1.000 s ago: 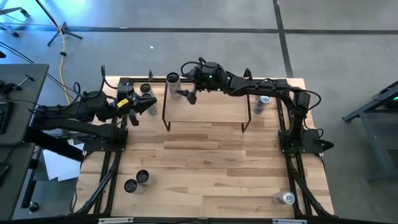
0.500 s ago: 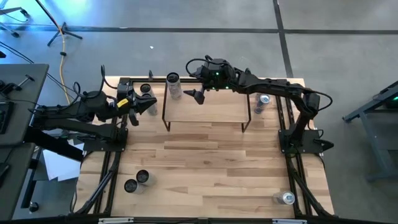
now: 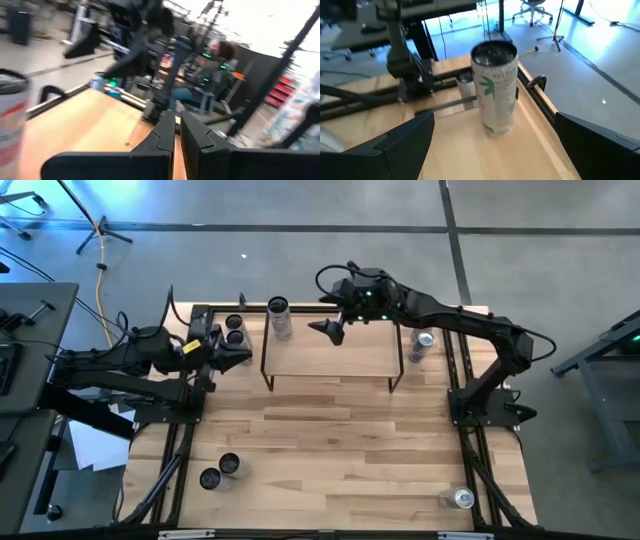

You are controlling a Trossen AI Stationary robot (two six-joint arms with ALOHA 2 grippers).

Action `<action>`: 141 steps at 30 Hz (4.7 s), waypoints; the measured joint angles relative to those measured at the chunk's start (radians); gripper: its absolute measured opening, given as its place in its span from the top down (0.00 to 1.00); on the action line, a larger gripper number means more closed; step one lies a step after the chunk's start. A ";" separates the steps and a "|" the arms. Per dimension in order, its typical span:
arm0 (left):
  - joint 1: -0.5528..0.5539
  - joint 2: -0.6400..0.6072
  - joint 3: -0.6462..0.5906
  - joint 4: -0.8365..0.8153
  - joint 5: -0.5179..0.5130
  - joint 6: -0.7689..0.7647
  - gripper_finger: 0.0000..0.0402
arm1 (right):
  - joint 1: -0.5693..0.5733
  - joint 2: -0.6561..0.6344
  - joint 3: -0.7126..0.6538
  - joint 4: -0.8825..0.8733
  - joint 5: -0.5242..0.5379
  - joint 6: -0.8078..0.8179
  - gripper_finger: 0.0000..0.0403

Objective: Place canned beverage on shelf
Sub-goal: Put the white pink soda can on the shelf aligned with the other white pink soda can

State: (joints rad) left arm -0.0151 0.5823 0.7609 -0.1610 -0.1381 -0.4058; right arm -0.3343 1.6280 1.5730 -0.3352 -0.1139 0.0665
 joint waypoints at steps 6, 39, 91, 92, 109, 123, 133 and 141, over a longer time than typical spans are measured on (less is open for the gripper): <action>0.000 -0.016 0.000 -0.027 0.101 0.032 0.99 | 0.038 -0.072 0.000 -0.095 -0.002 0.096 0.01; -0.130 0.074 0.000 0.300 0.077 -0.196 1.00 | 0.337 -0.166 -0.001 -0.410 -0.028 0.351 0.01; -0.943 0.624 0.508 -0.237 -0.217 -0.876 0.64 | 0.364 -0.177 0.000 -0.561 0.161 0.521 0.01; -0.962 0.640 0.508 -0.246 -0.218 -0.894 0.61 | 0.370 -0.177 0.000 -0.538 0.177 0.548 0.01; -1.028 0.780 0.506 -0.397 0.126 -1.080 0.38 | 0.462 -0.177 0.000 -0.452 0.315 0.649 0.01; -0.922 0.780 0.506 -0.322 0.101 -1.138 0.37 | 0.462 -0.177 0.000 -0.455 0.298 0.452 0.01; -0.847 0.786 0.506 -0.126 0.148 -1.137 0.18 | 0.462 -0.177 0.000 -0.533 0.298 0.396 0.01; -0.811 0.784 0.506 0.010 0.032 -1.184 0.16 | 0.462 -0.176 0.000 -0.564 0.298 0.348 0.01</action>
State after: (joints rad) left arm -0.8265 1.3666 1.2671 -0.1513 -0.1057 -1.5897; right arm 0.1272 1.4517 1.5730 -0.8989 0.1841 0.4143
